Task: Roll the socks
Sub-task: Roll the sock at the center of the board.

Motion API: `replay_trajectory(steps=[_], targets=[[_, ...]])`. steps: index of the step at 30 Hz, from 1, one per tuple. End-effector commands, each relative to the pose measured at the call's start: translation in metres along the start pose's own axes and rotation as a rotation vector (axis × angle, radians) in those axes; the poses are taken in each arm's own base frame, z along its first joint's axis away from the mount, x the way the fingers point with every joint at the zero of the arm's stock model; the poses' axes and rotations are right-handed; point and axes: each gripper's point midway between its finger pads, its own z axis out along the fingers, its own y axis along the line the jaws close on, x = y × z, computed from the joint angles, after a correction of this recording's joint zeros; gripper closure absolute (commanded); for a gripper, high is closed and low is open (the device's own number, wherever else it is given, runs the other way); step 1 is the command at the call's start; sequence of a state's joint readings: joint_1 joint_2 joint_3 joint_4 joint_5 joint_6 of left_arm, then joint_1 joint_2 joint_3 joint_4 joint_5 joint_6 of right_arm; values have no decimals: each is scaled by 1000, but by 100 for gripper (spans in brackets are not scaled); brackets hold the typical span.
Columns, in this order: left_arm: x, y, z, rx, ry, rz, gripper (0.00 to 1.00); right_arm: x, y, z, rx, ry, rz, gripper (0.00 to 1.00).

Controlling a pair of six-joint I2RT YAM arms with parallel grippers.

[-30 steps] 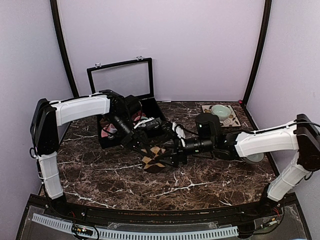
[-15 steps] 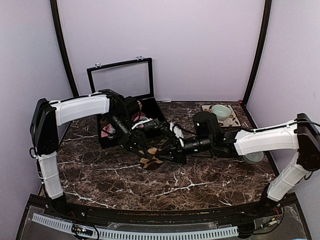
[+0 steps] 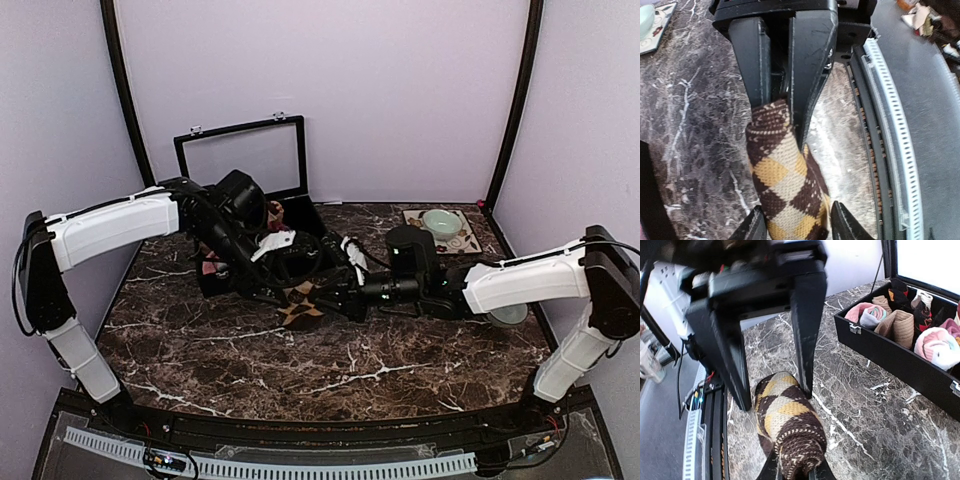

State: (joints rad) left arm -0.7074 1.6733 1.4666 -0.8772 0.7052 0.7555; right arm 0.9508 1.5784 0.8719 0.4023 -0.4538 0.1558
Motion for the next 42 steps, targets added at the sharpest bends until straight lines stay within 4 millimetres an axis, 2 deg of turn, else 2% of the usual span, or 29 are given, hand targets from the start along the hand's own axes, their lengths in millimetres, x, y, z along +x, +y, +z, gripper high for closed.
replay_trajectory(steps=[1, 5, 10, 13, 18, 22, 24, 26, 27, 28, 29, 31, 33, 34, 36, 38, 39, 42], targets=[[10, 8, 10, -111, 62, 54, 54, -14, -9, 7, 51, -78, 79, 100], [16, 14, 21, -244, 111, 157, 54, -19, -6, 15, 46, -83, 123, 100], [11, 37, 13, -432, 144, 210, 53, -17, -14, 21, 88, -78, 232, 100], [12, 42, 12, -456, 158, 214, 53, -20, -8, 25, 78, -91, 247, 100], [22, 36, 22, -442, 184, 216, 54, -26, 2, 31, 43, -108, 278, 100], [29, 57, 15, -586, 246, 254, 65, -26, 5, 34, 19, -108, 337, 100], [29, 69, 7, -665, 270, 264, 76, -23, 3, 35, 25, -95, 363, 100], [28, 69, 4, -676, 273, 267, 88, -18, 0, 36, 45, -73, 380, 100], [27, 65, 6, -654, 264, 265, 93, -17, -1, 35, 55, -68, 382, 100], [26, 59, 10, -613, 250, 259, 99, -18, -1, 34, 57, -72, 373, 96], [24, 51, 13, -560, 231, 250, 100, -18, 0, 32, 57, -79, 358, 89], [23, 22, 26, -384, 187, 222, 100, -23, 5, 27, 38, -102, 300, 72], [22, -18, 35, -156, 145, 165, 100, -29, 15, 22, 8, -120, 214, 58], [18, -34, 36, -57, 116, 132, 100, -32, 21, 19, -4, -124, 164, 55], [7, -60, 35, 112, 57, 70, 100, -33, 29, 16, -24, -123, 90, 52], [-5, -77, 31, 247, -3, 9, 100, -42, 37, 7, -32, -134, 24, 52], [-11, -82, 27, 299, -37, -18, 100, -42, 41, 4, -44, -134, -5, 52], [-28, -79, 13, 374, -122, -86, 100, -44, 61, -8, -130, -160, -65, 52]])
